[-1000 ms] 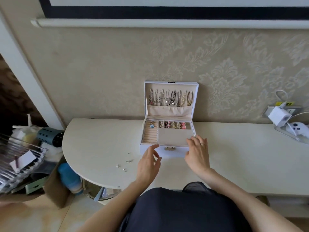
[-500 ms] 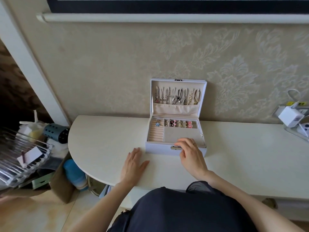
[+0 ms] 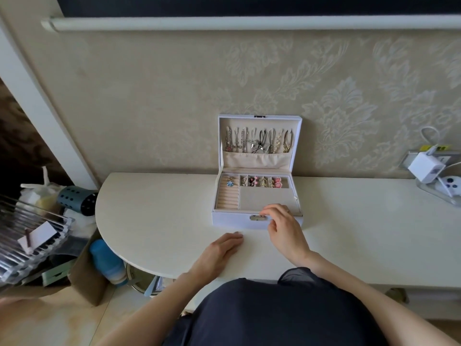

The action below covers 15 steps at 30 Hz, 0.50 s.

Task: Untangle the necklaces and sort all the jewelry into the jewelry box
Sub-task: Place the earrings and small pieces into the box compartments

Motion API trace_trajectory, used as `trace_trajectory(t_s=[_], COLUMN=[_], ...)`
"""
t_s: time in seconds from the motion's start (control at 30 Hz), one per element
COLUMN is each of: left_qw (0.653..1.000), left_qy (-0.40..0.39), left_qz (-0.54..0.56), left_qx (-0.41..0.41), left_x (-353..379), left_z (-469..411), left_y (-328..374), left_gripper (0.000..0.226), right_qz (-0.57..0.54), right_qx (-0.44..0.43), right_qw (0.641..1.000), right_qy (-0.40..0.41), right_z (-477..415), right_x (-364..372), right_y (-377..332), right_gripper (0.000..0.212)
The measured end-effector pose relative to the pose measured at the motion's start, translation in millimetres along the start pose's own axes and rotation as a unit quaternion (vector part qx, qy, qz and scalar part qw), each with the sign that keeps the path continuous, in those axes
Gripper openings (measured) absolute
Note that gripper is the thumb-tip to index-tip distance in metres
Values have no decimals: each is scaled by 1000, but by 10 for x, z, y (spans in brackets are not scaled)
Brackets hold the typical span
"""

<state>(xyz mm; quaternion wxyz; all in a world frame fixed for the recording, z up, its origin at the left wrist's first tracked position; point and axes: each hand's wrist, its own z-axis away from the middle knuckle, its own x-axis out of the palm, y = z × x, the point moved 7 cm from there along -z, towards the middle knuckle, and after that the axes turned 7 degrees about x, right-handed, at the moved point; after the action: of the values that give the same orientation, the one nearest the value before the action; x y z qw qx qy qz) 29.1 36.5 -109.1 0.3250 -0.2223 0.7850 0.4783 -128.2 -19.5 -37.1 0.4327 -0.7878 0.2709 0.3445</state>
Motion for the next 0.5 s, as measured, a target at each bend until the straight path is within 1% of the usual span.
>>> trace_trajectory(t_s=[0.1,0.2,0.33,0.43,0.5], left_qw=[998,995,990,986,987], left_qy=[-50,-81,-117,-128,-117], left_qz=[1,0,18,27,30], left_qx=[25,52,82,103,103], left_x=[167,305,460,536,536], left_z=[-194,-355,-506,-608,-666], left_y=[77,133,199,262,297], left_gripper=[35,41,45,39,36], right_qz=[5,0,0,11,24], right_qx=[14,41,56,60,58], right_qw=[1000,998,996,996,995], right_qy=[23,53,62,65,74], right_z=[8,6,5,15,23], right_x=[-44,-97,-101,-109,-138], right_y=[54,154,237,278,287], right_gripper=[38,39,39,39,40])
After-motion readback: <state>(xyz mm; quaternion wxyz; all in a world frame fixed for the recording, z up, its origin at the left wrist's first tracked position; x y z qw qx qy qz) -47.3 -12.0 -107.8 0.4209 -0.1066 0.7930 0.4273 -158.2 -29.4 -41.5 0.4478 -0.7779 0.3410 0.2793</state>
